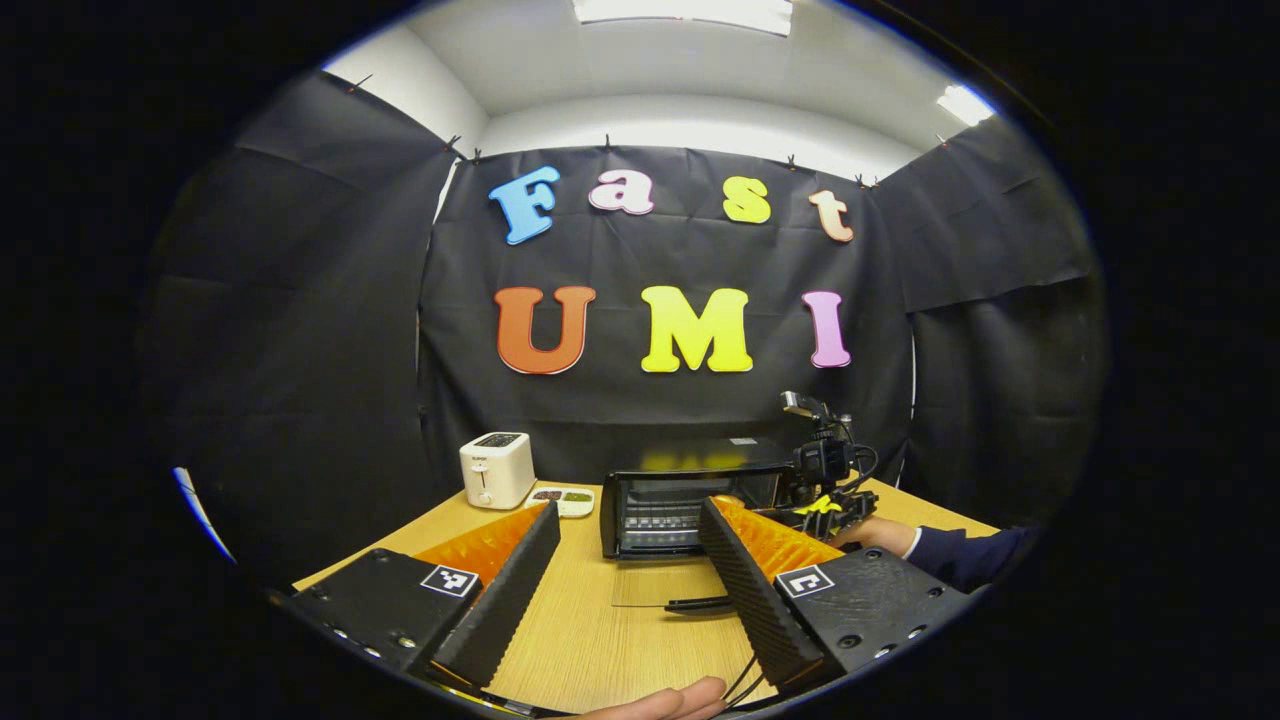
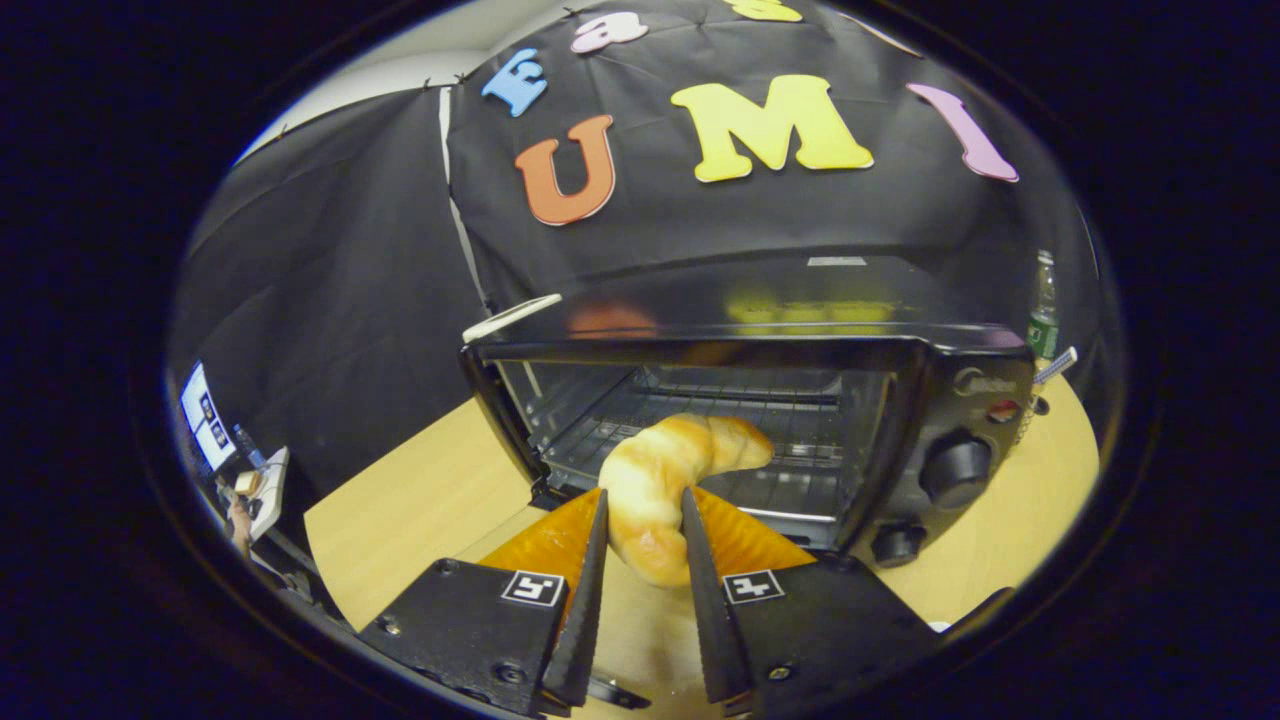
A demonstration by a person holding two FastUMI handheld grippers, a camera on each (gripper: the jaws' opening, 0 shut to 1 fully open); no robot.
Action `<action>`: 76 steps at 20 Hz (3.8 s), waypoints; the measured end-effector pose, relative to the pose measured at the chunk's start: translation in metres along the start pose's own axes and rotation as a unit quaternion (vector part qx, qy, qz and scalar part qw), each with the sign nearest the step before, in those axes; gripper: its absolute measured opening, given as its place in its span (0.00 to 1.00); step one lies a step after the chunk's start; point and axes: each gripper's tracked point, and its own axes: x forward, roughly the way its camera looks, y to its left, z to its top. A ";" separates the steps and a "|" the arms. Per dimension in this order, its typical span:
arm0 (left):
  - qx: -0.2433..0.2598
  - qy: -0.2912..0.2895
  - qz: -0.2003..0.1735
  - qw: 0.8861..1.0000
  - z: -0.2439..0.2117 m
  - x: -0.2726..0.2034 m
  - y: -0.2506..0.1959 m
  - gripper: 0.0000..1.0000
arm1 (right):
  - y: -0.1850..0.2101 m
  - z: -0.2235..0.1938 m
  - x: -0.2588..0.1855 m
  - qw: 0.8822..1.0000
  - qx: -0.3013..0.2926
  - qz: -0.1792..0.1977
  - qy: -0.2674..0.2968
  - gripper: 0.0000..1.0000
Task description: Open the electric oven with the left hand, put the food in, and close the electric oven.
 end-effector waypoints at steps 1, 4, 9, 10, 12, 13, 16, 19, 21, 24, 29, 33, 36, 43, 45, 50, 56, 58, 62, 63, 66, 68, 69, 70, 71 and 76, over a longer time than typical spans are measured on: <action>-0.004 0.003 0.006 1.000 -0.001 0.000 0.006 0.93 | -0.004 0.007 0.013 1.000 -0.005 -0.010 -0.002 0.43; -0.012 0.007 0.017 1.000 -0.004 -0.001 0.017 0.92 | -0.018 0.027 0.046 0.999 -0.019 -0.041 -0.020 0.42; -0.027 0.021 0.029 0.999 -0.018 0.003 0.023 0.92 | -0.036 0.043 0.060 0.994 -0.047 -0.082 -0.046 0.59; -0.030 0.026 0.025 0.999 -0.021 0.004 0.020 0.92 | -0.037 0.040 0.051 0.994 -0.045 -0.084 -0.047 0.66; -0.035 0.030 0.021 0.999 -0.024 0.006 0.015 0.93 | -0.034 0.033 0.030 0.995 -0.038 -0.070 -0.053 0.73; -0.036 0.031 0.017 0.999 -0.024 0.005 0.011 0.93 | -0.035 0.028 0.017 0.996 -0.034 -0.067 -0.052 0.77; -0.036 0.026 0.006 0.999 -0.022 0.006 -0.001 0.93 | -0.025 0.022 -0.027 0.996 -0.032 -0.048 -0.068 0.81; -0.038 0.028 -0.005 0.999 -0.029 0.004 -0.014 0.93 | -0.017 0.014 -0.073 0.996 -0.037 -0.031 -0.080 0.89; -0.041 0.035 0.000 0.999 -0.039 0.004 -0.020 0.93 | -0.011 0.016 -0.109 0.994 -0.035 -0.022 -0.098 0.89; -0.053 0.044 -0.011 0.998 -0.052 0.002 -0.040 0.93 | -0.008 0.019 -0.162 0.990 -0.059 -0.032 -0.124 0.90; -0.061 0.080 -0.028 0.995 -0.079 0.008 -0.067 0.93 | -0.010 0.026 -0.251 0.982 -0.044 -0.064 -0.171 0.92; -0.075 0.127 -0.064 0.987 -0.113 0.029 -0.101 0.94 | -0.021 0.030 -0.319 0.973 -0.027 -0.109 -0.200 0.93; -0.059 0.164 -0.077 0.982 -0.146 0.048 -0.116 0.94 | -0.032 0.027 -0.362 0.967 -0.020 -0.139 -0.214 0.94; -0.058 0.225 -0.071 0.970 -0.215 0.090 -0.129 0.94 | -0.054 0.008 -0.417 0.957 -0.023 -0.187 -0.223 0.96; -0.049 0.240 -0.069 0.967 -0.228 0.098 -0.133 0.95 | -0.054 0.005 -0.421 0.956 -0.028 -0.185 -0.224 0.96; -0.014 0.283 -0.067 0.957 -0.264 0.114 -0.138 0.95 | -0.060 -0.004 -0.423 0.957 -0.029 -0.183 -0.223 0.96; 0.013 0.305 -0.049 0.951 -0.271 0.122 -0.131 0.93 | -0.070 -0.014 -0.418 0.960 -0.014 -0.175 -0.219 0.96; 0.027 0.310 -0.044 0.949 -0.272 0.123 -0.130 0.93 | -0.071 -0.016 -0.417 0.961 -0.013 -0.173 -0.217 0.96; 0.022 0.318 -0.057 0.946 -0.276 0.116 -0.145 0.94 | -0.071 -0.019 -0.418 0.961 -0.017 -0.170 -0.219 0.96; 0.019 0.329 -0.046 0.943 -0.283 0.116 -0.140 0.95 | -0.072 -0.019 -0.418 0.961 -0.015 -0.170 -0.219 0.96; 0.001 0.336 -0.032 0.941 -0.286 0.121 -0.133 0.98 | -0.072 -0.025 -0.419 0.962 -0.016 -0.167 -0.215 0.96; 0.006 0.341 -0.035 0.940 -0.287 0.123 -0.134 0.98 | -0.077 -0.024 -0.424 0.961 -0.012 -0.172 -0.217 0.96; 0.014 0.344 -0.034 0.938 -0.287 0.124 -0.134 0.98 | -0.077 -0.024 -0.425 0.961 -0.009 -0.173 -0.216 0.96; 0.017 0.342 -0.033 0.939 -0.284 0.124 -0.134 0.97 | -0.076 -0.025 -0.426 0.962 -0.008 -0.172 -0.213 0.96; 0.016 0.341 -0.032 0.939 -0.282 0.124 -0.135 0.98 | -0.076 -0.025 -0.427 0.962 -0.010 -0.170 -0.211 0.96; 0.014 0.318 -0.034 0.947 -0.250 0.128 -0.136 0.97 | -0.076 -0.020 -0.431 0.962 -0.013 -0.168 -0.213 0.96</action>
